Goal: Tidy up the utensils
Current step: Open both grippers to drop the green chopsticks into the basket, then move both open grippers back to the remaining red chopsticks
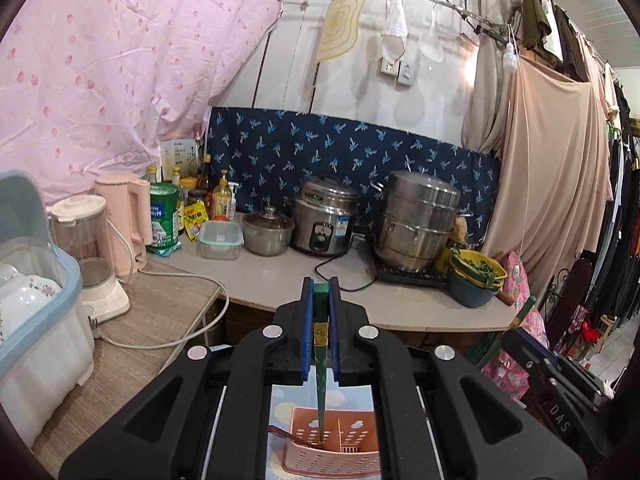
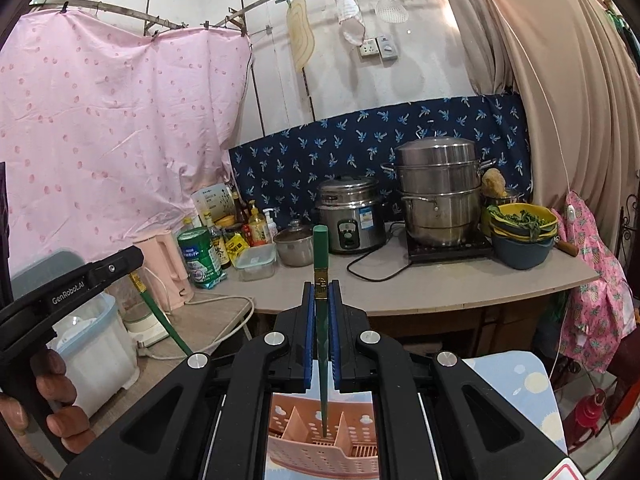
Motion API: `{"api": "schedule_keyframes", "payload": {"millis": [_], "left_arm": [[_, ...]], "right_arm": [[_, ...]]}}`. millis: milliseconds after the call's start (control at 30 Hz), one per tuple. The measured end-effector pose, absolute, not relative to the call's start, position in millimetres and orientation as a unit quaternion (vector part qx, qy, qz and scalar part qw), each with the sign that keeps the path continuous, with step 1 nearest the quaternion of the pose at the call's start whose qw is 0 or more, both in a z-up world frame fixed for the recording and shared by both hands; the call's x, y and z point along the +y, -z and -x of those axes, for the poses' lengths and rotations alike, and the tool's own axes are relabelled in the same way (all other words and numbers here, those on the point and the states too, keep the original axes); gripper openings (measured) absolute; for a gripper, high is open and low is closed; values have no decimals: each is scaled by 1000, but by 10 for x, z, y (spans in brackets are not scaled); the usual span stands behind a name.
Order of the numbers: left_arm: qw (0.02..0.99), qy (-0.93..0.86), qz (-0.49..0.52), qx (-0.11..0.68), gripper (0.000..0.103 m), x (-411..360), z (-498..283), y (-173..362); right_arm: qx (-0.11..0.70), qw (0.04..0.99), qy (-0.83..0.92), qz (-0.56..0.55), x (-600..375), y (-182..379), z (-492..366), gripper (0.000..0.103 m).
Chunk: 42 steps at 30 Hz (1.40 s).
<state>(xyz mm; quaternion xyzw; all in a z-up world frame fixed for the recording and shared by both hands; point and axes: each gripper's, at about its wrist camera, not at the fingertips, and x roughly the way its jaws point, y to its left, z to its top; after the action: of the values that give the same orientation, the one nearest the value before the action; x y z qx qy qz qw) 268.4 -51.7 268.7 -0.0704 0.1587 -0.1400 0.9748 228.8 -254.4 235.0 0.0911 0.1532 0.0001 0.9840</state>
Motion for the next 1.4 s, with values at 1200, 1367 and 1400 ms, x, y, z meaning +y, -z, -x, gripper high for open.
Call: {"api": "schedule_keyframes", "payload": {"millis": [1200, 1367, 1400], "left_arm": [[962, 117, 25, 246, 47, -447, -2345, -1809], [957, 106, 14, 268, 47, -396, -2163, -1609], [956, 105, 11, 273, 47, -388, -2132, -1569]], "right_arm": [[243, 965, -5, -98, -2441, -1536, -1845, 22], [264, 960, -7, -90, -2371, -1341, -1606, 22], [269, 959, -7, -88, -2363, -1291, -1549, 22]]}}
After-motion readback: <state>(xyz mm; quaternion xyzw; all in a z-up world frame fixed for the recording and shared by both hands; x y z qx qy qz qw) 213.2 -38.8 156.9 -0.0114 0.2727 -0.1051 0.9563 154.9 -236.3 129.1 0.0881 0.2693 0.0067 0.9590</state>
